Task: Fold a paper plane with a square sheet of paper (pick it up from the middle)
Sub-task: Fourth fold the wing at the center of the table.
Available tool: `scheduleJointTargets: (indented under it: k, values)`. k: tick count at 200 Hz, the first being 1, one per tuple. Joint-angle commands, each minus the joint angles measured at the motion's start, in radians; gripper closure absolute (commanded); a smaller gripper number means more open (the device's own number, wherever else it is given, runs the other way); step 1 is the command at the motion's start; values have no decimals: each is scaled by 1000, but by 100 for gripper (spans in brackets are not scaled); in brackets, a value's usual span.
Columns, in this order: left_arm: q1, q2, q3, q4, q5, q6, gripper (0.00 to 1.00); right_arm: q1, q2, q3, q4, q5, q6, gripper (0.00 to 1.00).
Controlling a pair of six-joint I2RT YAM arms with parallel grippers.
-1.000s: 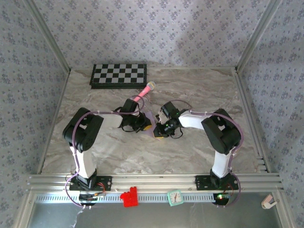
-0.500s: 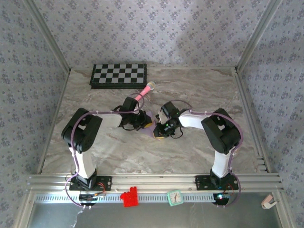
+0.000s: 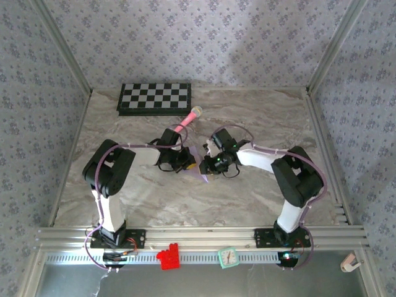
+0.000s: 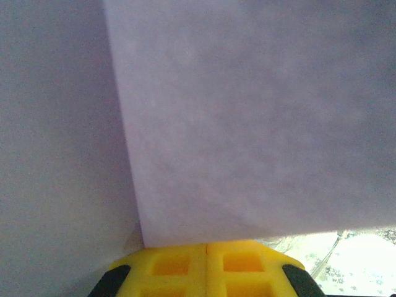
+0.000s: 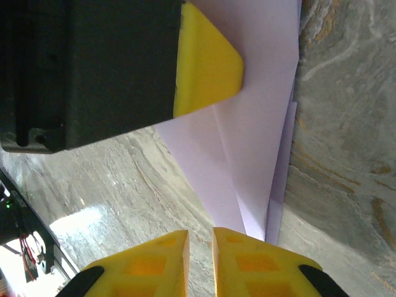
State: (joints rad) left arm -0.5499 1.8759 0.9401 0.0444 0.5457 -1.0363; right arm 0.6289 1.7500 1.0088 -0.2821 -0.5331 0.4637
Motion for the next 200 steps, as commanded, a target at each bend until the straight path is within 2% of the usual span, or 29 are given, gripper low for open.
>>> scheduleJointTargets:
  k: [1, 81, 200]
  values:
    - [7, 25, -4, -85, -66, 15, 96, 5, 22, 35, -53, 38, 3, 81]
    - [13, 41, -9, -139, -106, -17, 97, 17, 116, 77, -93, 33, -18, 82]
    - [32, 68, -20, -184, -130, -45, 98, 15, 66, 15, -181, 19, -57, 83]
